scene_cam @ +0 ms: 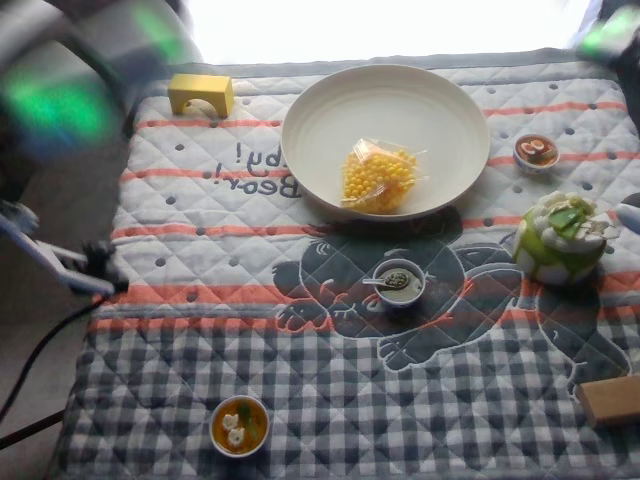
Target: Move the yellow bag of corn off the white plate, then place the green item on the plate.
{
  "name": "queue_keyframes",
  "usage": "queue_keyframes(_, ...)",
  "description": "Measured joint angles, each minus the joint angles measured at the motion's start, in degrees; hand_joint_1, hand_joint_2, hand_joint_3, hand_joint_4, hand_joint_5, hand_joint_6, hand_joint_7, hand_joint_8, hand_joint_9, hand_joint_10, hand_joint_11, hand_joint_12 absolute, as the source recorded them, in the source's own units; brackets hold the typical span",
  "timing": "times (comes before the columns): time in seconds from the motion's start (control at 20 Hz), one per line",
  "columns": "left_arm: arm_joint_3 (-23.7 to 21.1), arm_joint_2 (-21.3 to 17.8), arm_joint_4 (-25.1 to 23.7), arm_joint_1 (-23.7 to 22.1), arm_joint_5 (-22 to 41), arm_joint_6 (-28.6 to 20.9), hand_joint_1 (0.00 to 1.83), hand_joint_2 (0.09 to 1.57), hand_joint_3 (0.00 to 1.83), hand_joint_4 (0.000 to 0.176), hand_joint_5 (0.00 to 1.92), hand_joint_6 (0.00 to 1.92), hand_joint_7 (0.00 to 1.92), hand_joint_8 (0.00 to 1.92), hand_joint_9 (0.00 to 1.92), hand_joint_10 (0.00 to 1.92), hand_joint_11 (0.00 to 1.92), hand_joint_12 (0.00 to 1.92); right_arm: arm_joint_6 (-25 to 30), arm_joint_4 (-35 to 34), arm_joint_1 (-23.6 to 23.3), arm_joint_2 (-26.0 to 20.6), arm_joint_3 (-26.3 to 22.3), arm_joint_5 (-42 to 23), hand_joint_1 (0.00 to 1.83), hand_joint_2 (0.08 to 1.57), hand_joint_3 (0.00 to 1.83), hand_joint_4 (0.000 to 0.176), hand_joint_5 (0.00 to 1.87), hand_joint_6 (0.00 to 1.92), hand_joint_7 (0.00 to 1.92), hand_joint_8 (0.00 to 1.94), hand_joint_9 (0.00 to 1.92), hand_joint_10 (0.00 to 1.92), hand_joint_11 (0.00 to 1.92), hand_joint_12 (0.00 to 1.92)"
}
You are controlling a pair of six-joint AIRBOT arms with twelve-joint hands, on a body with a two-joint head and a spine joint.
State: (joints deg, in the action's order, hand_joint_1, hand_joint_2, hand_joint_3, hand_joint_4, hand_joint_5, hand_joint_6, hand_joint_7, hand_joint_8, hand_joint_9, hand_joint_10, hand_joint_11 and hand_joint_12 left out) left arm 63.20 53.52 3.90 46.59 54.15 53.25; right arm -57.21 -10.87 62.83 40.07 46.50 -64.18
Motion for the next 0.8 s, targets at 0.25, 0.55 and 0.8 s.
queue_keyframes(0.25,0.81,2.54,-6.40,-10.99,-15.04,9.18,0.48,1.26,0.00,0.072,0.00,0.00,0.00,0.00,0.00,0.00,0.00,0.00,-3.96,-1.90,-0.37,-2.01,-0.24,5.88,0.29,1.33,0.00,0.017,0.00,0.00,0.00,0.00,0.00,0.00,0.00,0.00)
queue_keyframes(0.55,9.16,13.05,-19.23,-21.31,-36.74,9.68,0.75,1.14,0.00,0.091,0.05,0.01,0.00,0.00,0.00,0.00,0.01,0.21,-4.13,-0.76,-0.55,-2.03,-0.74,8.00,0.31,1.32,0.00,0.027,0.00,0.00,0.00,0.00,0.00,0.00,0.00,0.00)
queue_keyframes(0.8,15.15,18.60,-26.91,-23.58,-49.55,9.73,0.81,1.07,0.00,0.124,0.15,0.03,0.09,0.01,0.03,0.01,0.00,0.47,-4.13,-0.13,-0.52,-0.90,-0.76,8.52,0.24,1.32,0.00,0.002,0.00,0.00,0.00,0.00,0.00,0.00,0.00,0.00)
